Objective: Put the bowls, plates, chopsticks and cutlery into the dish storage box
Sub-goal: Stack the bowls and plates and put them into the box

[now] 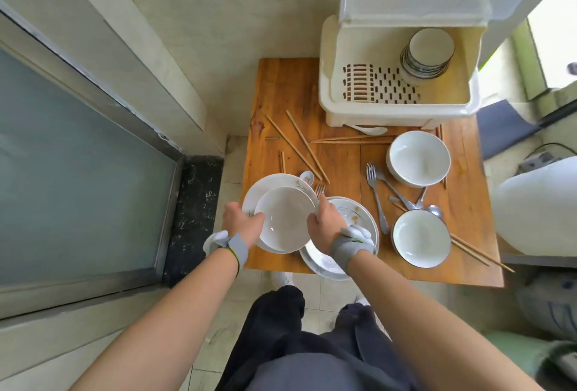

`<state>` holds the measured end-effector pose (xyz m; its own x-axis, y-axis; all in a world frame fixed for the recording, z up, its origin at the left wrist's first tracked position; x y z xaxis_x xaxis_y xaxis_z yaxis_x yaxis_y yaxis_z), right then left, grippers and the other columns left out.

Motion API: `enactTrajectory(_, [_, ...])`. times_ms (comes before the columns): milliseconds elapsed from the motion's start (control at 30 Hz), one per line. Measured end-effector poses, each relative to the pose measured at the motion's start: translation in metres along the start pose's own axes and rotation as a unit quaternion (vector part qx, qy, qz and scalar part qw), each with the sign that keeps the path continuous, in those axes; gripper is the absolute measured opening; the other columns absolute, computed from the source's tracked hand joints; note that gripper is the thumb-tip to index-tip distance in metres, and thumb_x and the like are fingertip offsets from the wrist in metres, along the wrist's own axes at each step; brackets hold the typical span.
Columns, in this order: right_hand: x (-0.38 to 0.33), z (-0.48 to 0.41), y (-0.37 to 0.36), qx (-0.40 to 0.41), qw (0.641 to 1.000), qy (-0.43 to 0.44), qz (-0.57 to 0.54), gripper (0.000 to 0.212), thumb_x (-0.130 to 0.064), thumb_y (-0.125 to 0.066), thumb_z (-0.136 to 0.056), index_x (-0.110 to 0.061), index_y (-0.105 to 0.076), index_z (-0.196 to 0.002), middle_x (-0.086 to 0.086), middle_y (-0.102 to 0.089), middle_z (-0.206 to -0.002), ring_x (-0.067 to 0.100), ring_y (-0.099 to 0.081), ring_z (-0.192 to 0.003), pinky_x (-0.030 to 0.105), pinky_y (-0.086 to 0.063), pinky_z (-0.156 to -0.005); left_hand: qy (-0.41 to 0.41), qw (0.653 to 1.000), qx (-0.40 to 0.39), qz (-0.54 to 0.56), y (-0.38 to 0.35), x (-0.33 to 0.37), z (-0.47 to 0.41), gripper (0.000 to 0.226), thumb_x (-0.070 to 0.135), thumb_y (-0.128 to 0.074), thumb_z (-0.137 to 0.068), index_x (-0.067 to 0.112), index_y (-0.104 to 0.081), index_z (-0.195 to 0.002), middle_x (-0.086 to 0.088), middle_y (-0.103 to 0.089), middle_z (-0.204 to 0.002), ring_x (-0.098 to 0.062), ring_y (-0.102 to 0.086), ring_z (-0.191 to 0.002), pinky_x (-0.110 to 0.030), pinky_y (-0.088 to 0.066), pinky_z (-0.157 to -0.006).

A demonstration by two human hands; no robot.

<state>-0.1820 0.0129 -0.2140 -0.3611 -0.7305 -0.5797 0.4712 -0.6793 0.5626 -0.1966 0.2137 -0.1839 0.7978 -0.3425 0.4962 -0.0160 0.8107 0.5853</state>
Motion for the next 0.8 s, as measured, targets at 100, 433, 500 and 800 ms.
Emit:
enactTrajectory(100, [0.025,0.008,0.02,0.012,0.999,-0.024,0.025,0.037,-0.025,-0.036,-0.096,-0.012,-0.04,-0.13,0.015,-0.053,-0.125,0.036,-0.056,-0.104,0.044,-0.047,-0.091,-0.001,0.999,-0.045,-0.027,-0.033,-0.001,-0.004,0.077,0.034,-0.063,-0.063,0.009,-0.043,-0.133,-0.012,-0.057,-0.127,-0.035,-0.057,-0.111,-0.045,-0.05,-0.094])
enactTrajectory(433, [0.126,0.024,0.041,-0.003,0.992,-0.119,0.038,0.038,-0.035,-0.036,-0.087,-0.029,-0.044,-0.123,0.006,-0.055,-0.116,0.031,-0.058,-0.096,0.05,-0.053,-0.089,-0.01,0.989,-0.132,-0.07,-0.121,0.006,0.044,0.043,0.011,-0.062,-0.086,0.006,-0.048,-0.126,-0.013,-0.059,-0.124,-0.031,-0.056,-0.112,-0.029,-0.04,-0.08])
enactTrajectory(500, [0.133,0.023,0.038,-0.008,0.992,-0.121,0.036,0.038,-0.036,-0.035,-0.087,-0.031,-0.042,-0.124,0.004,-0.055,-0.116,0.03,-0.059,-0.096,0.051,-0.054,-0.088,-0.016,0.988,-0.13,-0.087,-0.129,0.003,0.043,0.045,0.01,-0.061,-0.086,0.007,-0.047,-0.129,-0.013,-0.058,-0.127,-0.031,-0.055,-0.114,-0.029,-0.04,-0.081])
enactTrajectory(800, [0.137,0.024,0.034,-0.002,0.991,-0.12,0.065,0.041,-0.035,-0.036,-0.096,-0.031,-0.033,-0.137,0.004,-0.049,-0.127,0.03,-0.059,-0.104,0.047,-0.054,-0.09,-0.026,0.983,-0.115,-0.138,-0.142,0.004,0.04,0.056,0.013,-0.057,-0.091,0.008,-0.035,-0.143,-0.013,-0.044,-0.144,-0.032,-0.044,-0.131,-0.036,-0.037,-0.105])
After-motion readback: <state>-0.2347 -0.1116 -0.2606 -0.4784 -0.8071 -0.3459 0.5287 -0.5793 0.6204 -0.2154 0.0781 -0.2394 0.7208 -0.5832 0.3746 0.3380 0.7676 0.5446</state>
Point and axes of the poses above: each hand's wrist, its own z-axis away from the middle knuckle, its own y-axis out of the back of the hand, x = y × z, the point moved 6 cm from there along -z, towards the middle knuckle
